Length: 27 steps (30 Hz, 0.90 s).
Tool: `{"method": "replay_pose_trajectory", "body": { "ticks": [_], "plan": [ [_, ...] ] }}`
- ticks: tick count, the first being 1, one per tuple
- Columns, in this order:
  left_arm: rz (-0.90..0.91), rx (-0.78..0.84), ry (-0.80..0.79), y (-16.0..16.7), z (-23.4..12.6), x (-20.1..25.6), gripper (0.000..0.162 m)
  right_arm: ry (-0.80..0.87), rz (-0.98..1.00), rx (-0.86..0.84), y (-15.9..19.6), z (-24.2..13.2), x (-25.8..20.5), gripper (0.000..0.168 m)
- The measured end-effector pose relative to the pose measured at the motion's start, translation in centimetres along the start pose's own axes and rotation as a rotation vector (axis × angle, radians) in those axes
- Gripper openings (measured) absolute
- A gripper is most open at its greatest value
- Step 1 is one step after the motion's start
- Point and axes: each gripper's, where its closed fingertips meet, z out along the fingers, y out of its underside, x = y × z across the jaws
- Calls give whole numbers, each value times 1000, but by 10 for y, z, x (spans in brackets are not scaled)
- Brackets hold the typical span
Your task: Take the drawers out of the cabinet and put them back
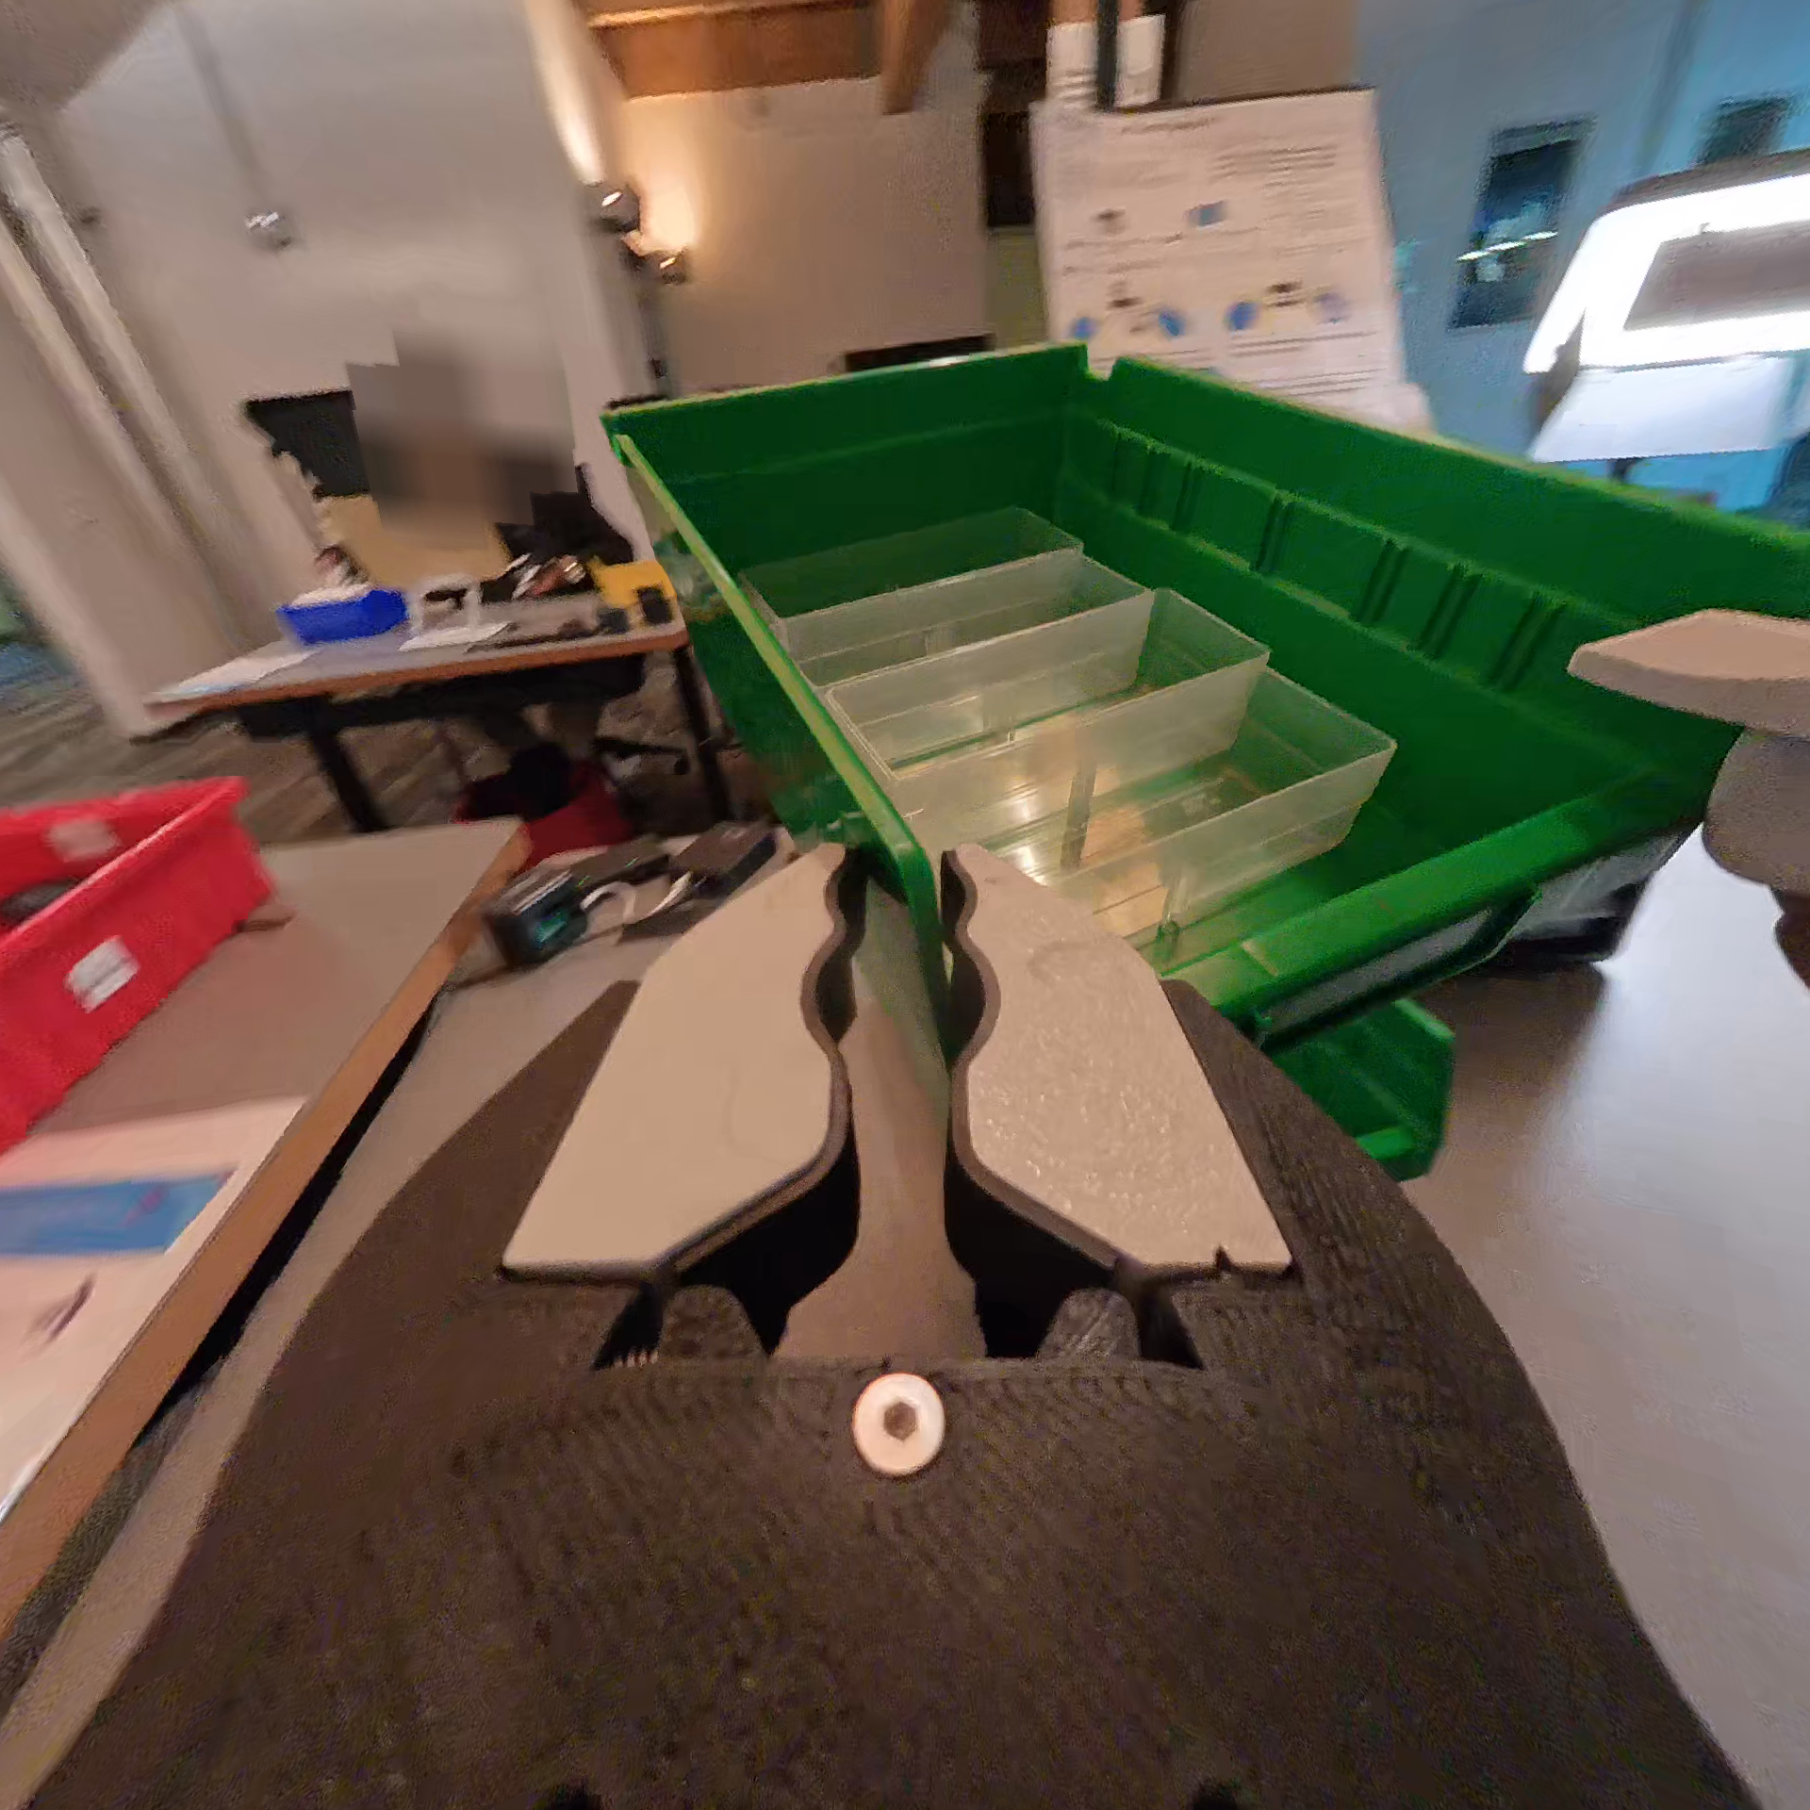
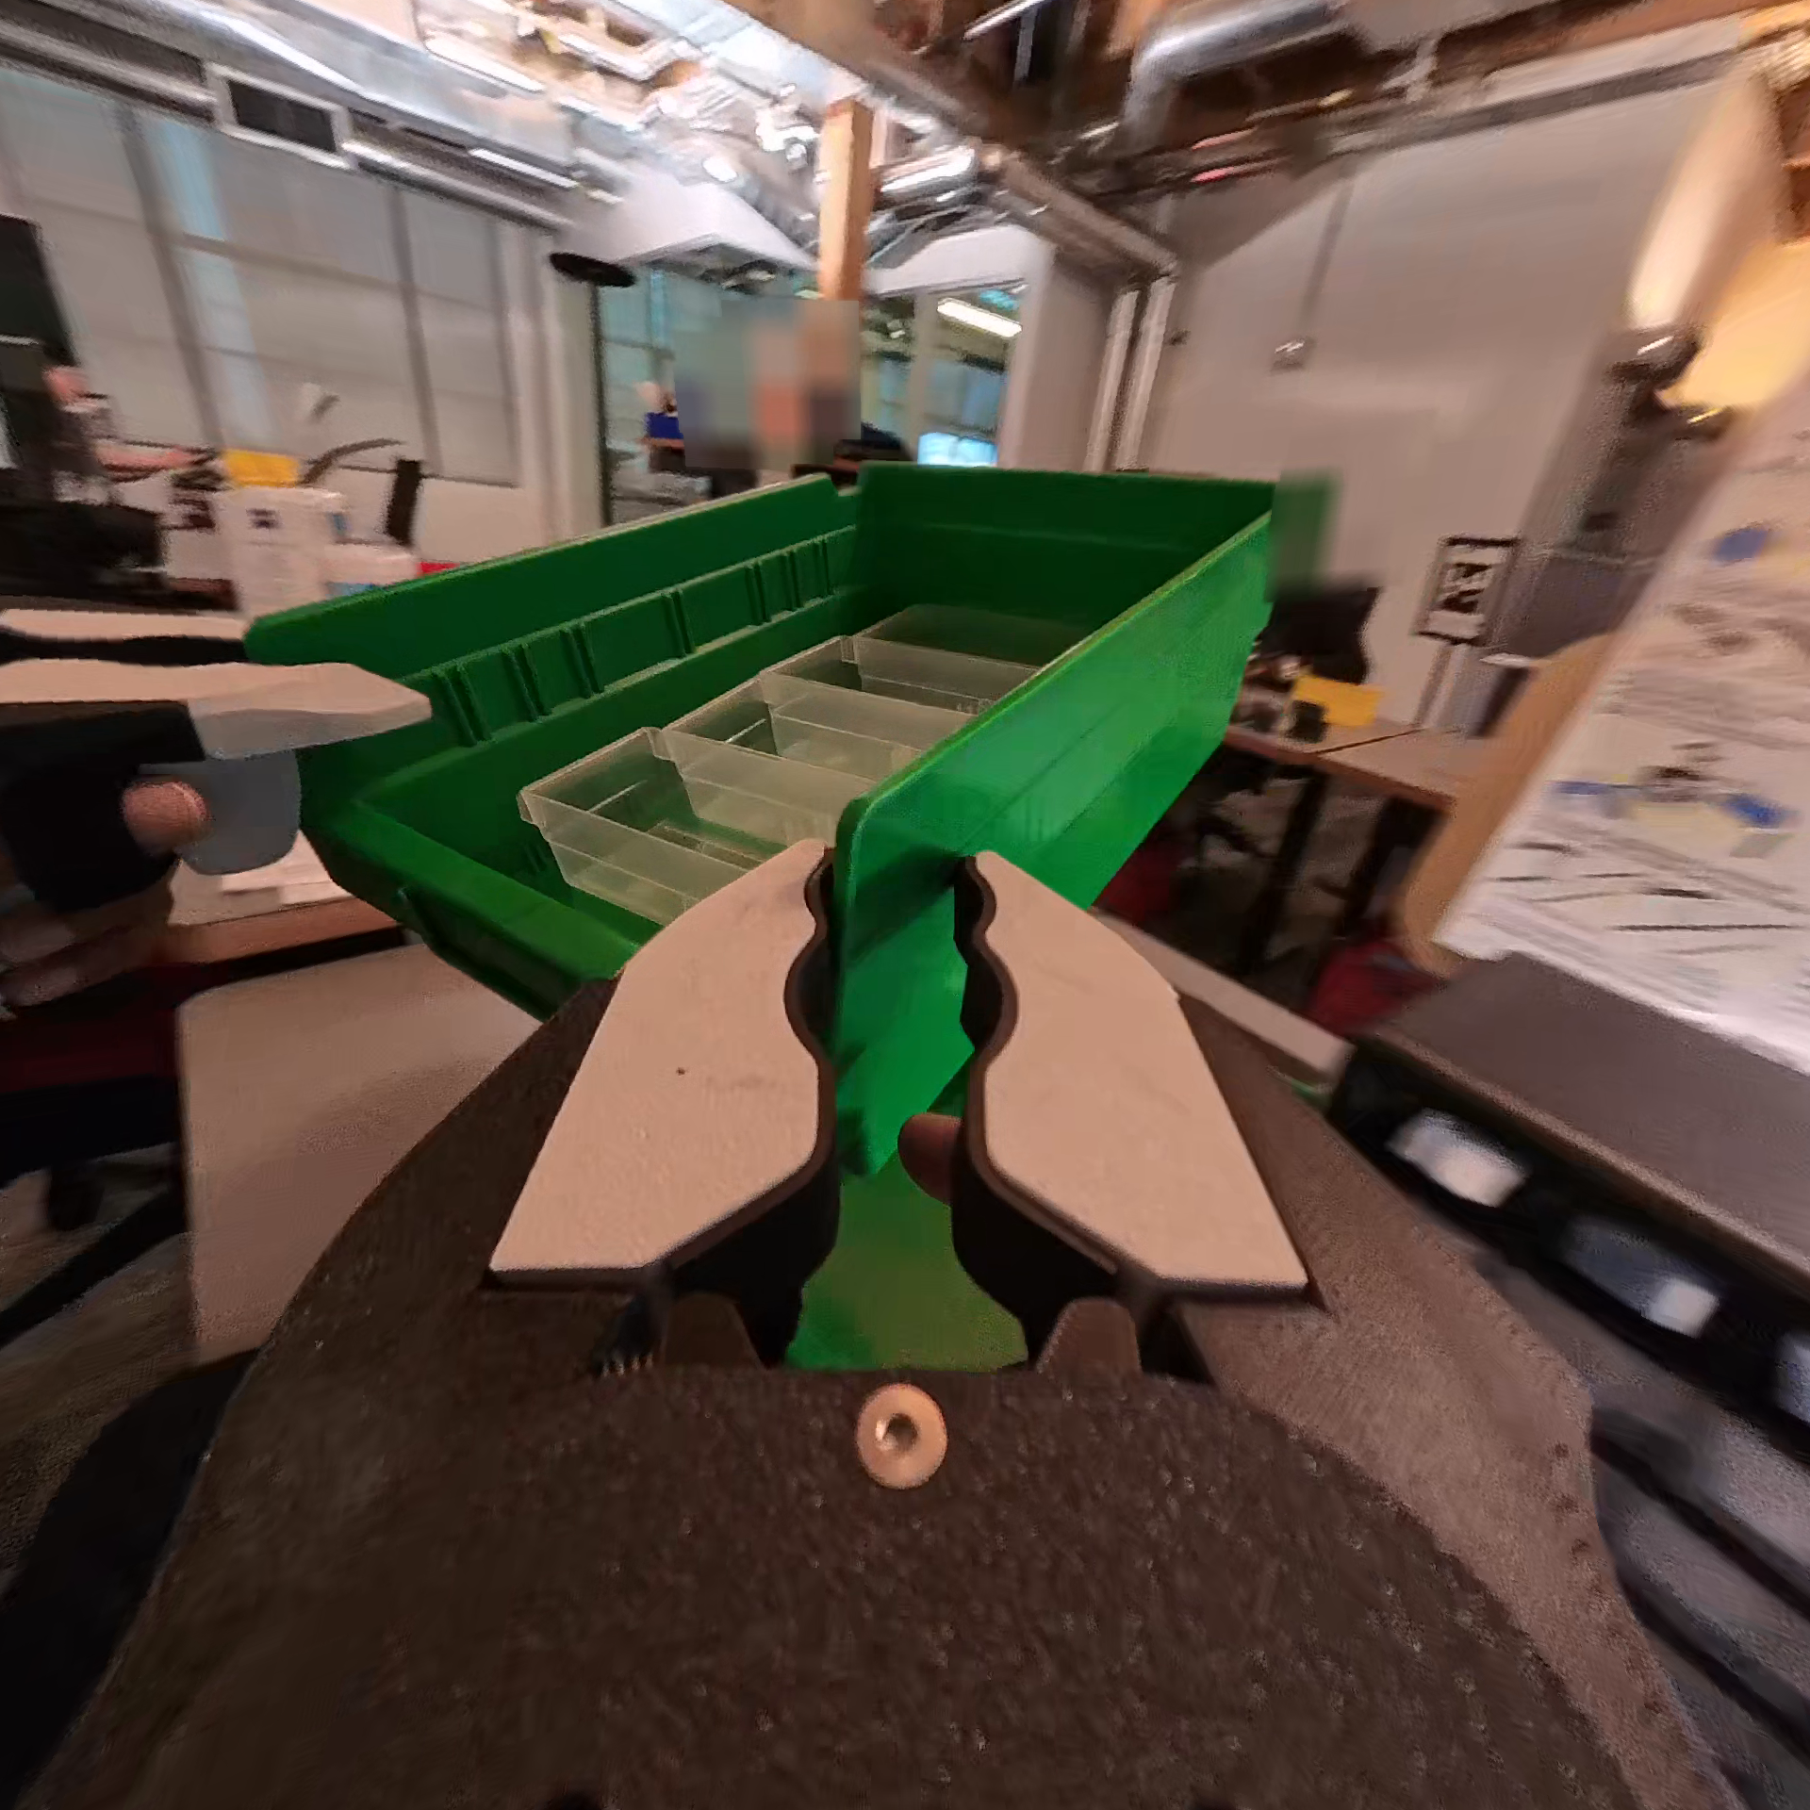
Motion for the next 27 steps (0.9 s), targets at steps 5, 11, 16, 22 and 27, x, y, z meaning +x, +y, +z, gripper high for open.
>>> {"method": "replay_pose_trajectory", "body": {
  "ticks": [5, 11, 16, 22, 27],
  "plan": [
    [-82, -75, -169, 58, -40, -90, 15, -168, 98, -125, 63, 86, -75, 21],
    [-168, -173, -222, 145, -54, -142, 12, -232, 88, -277, 145, 130, -127, 21],
    [-228, -206, -219, 201, -45, -147, 11, -246, -20, -411, 200, 132, -134, 21],
    [-156, -238, -330, 235, -30, -151, 6, -356, -205, -499, 224, 123, -133, 28],
    [-9, -344, -268, 241, -20, -136, 28, -538, -257, -493, 208, 79, -112, 37]
  ]
}}
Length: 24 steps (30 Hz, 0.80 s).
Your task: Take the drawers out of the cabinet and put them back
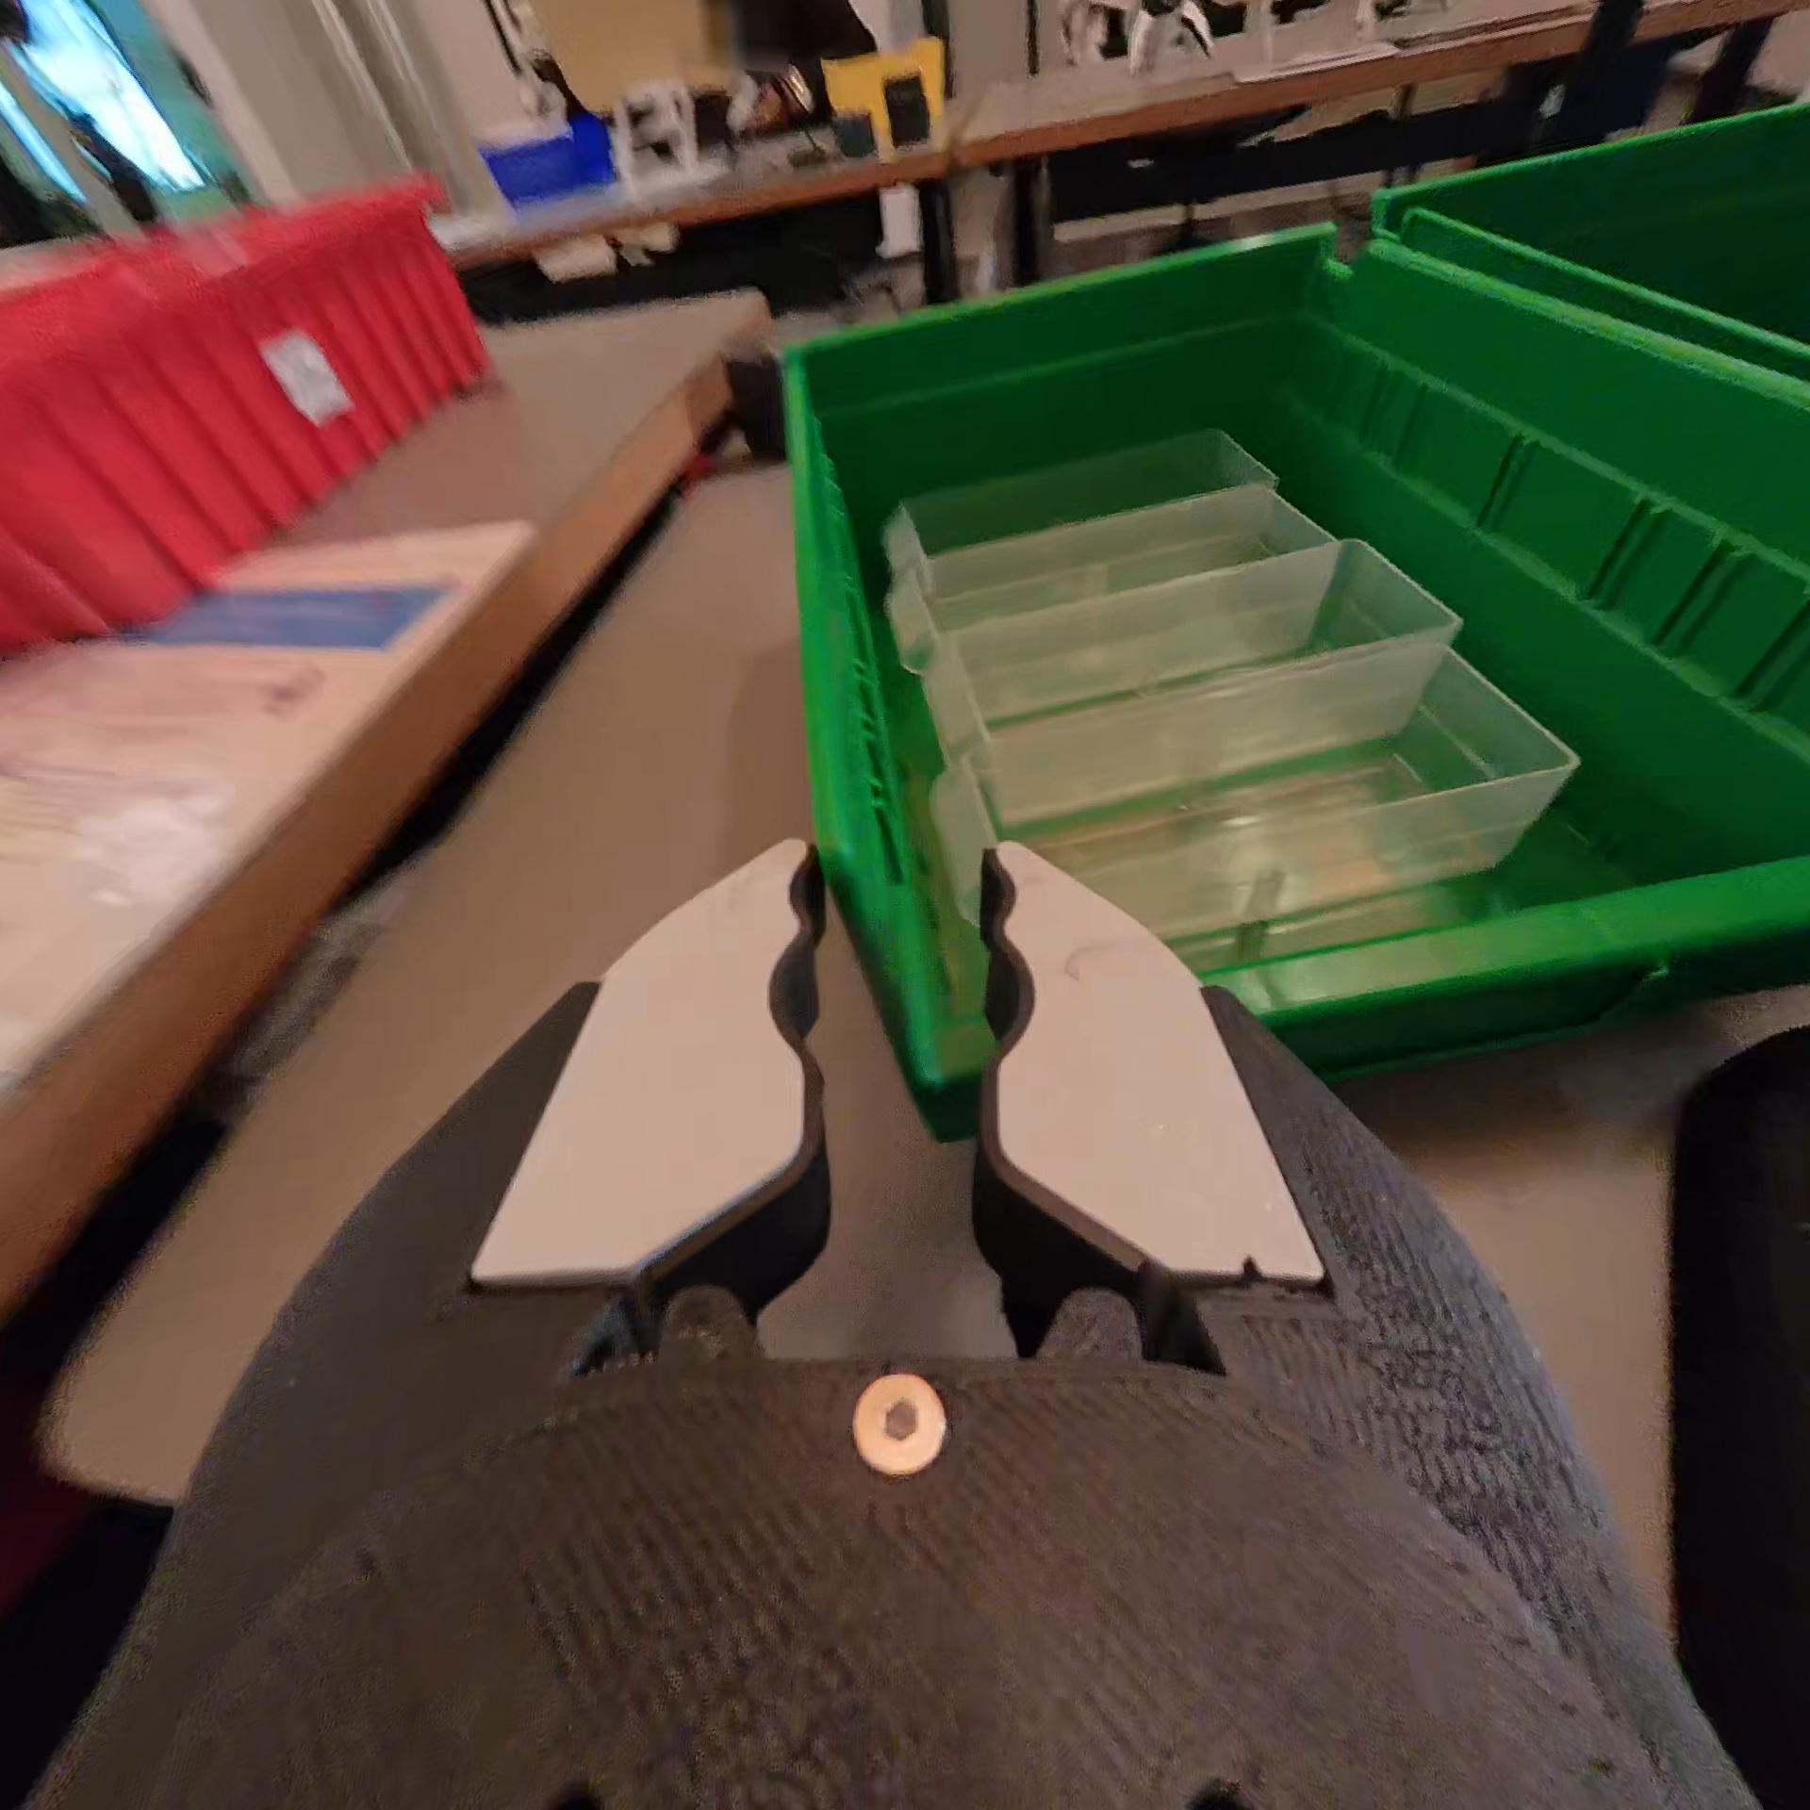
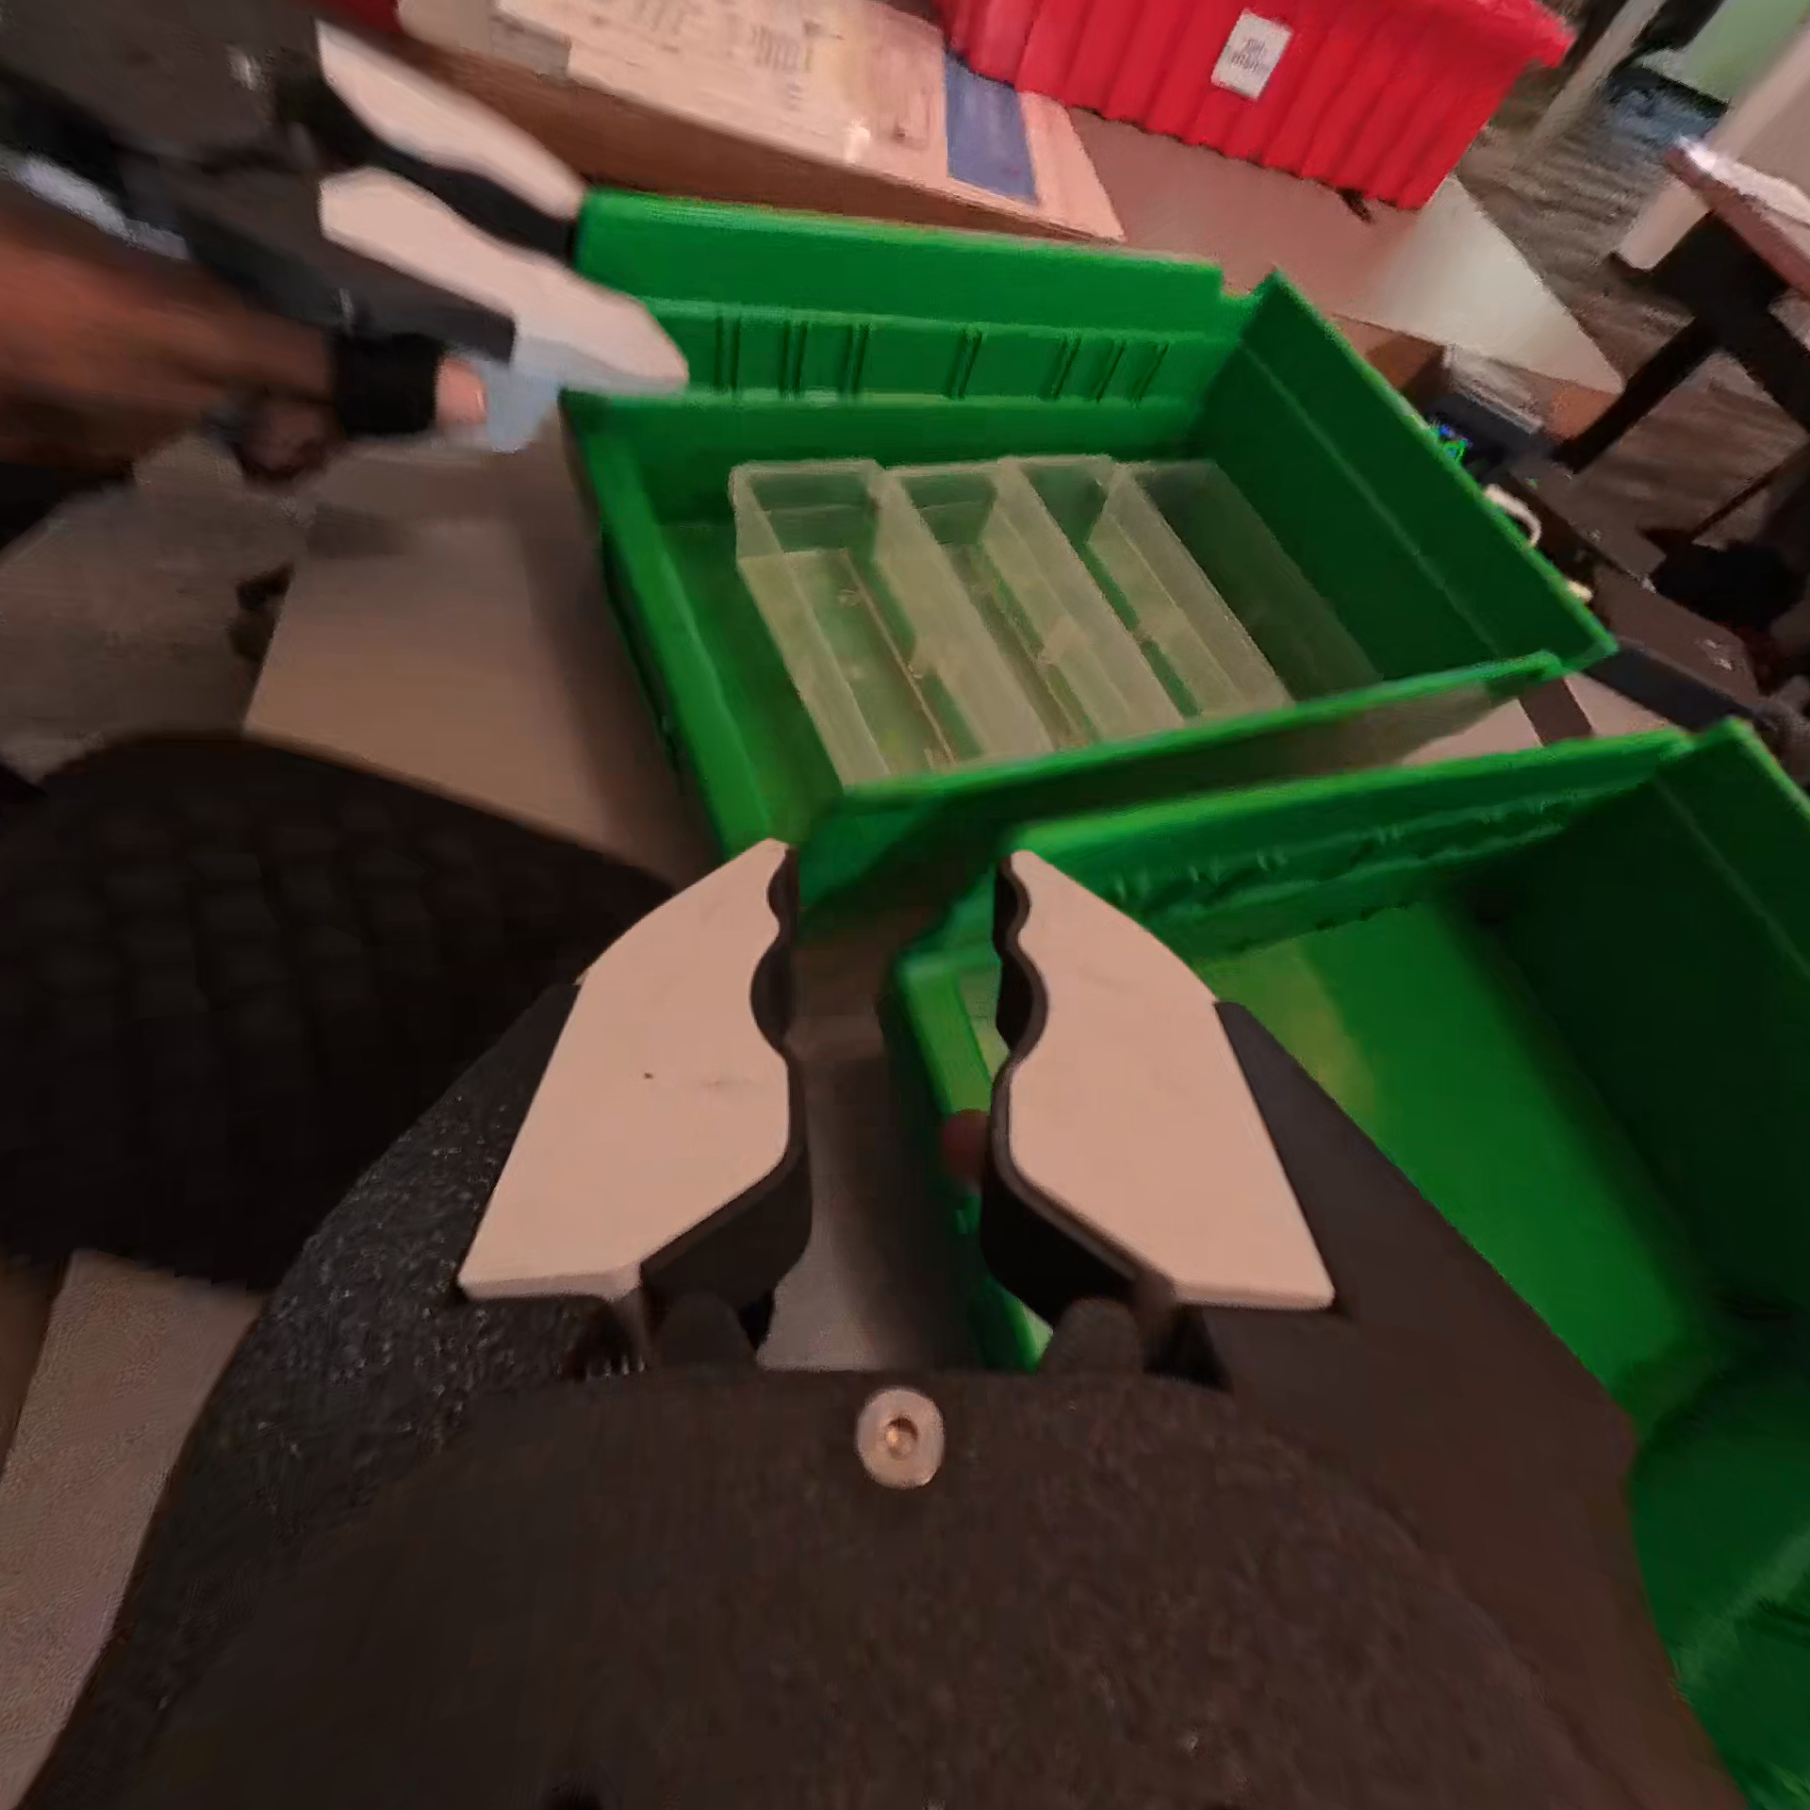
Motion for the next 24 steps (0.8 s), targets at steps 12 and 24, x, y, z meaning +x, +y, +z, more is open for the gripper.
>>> {"method": "replay_pose_trajectory", "body": {
  "ticks": [12, 24],
  "plan": [
    [855, -351, 337, 22, 4, 97, 70, 1, -593, -648, 124, -22, 35, 33],
    [1117, -277, 426, 33, 32, 127, 32, -376, -385, -389, 101, -179, -53, 29]
  ]
}}
